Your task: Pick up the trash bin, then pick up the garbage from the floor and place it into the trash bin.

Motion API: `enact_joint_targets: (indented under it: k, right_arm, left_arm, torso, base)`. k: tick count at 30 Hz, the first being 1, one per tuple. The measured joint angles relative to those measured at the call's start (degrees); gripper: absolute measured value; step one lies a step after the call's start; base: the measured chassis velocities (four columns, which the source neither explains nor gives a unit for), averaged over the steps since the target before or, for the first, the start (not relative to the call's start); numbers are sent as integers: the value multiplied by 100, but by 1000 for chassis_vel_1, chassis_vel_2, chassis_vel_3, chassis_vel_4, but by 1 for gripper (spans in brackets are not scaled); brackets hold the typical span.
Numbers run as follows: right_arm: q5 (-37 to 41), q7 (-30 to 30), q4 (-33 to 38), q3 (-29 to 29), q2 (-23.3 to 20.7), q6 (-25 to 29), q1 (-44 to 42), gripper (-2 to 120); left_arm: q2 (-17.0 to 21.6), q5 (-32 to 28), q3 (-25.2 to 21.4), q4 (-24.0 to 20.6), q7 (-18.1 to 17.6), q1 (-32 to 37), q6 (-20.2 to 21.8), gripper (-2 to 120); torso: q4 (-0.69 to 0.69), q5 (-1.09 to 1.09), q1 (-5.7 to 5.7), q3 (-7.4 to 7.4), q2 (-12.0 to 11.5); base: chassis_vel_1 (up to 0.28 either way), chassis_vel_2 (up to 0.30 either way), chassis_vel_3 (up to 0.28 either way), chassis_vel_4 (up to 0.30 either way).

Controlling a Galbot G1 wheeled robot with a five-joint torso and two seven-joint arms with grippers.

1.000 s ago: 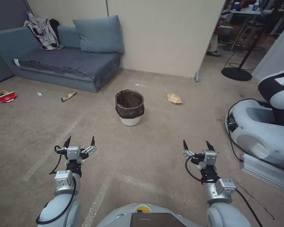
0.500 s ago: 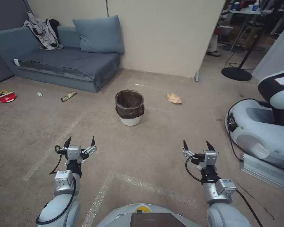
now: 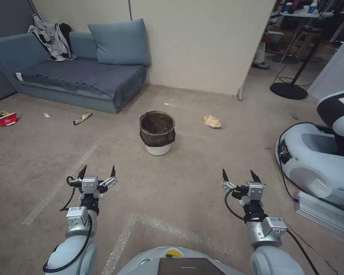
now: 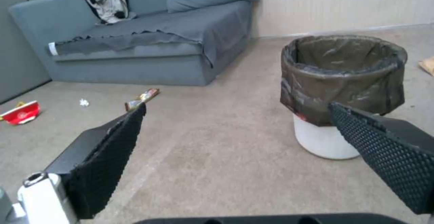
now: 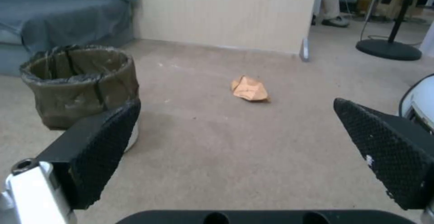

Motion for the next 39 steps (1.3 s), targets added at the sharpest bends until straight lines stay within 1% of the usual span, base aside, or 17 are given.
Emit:
enact_joint_targets:
  k: [22,39]
  right_arm:
    - [1,0,-10,-6,0,59,-1,100]
    - [1,0,-11,-15,-1,73,-5,100]
  left_arm:
    - [-14,-48,-2,-35,56,10,26,100]
    - [-20,-54,7,-55,60,36,27,100]
  torso:
    - [0,0,0,-1,0]
    - [0,0,0,-1,0]
  base:
    - [-60,64,64,-64]
    - [-97,86,90,-92]
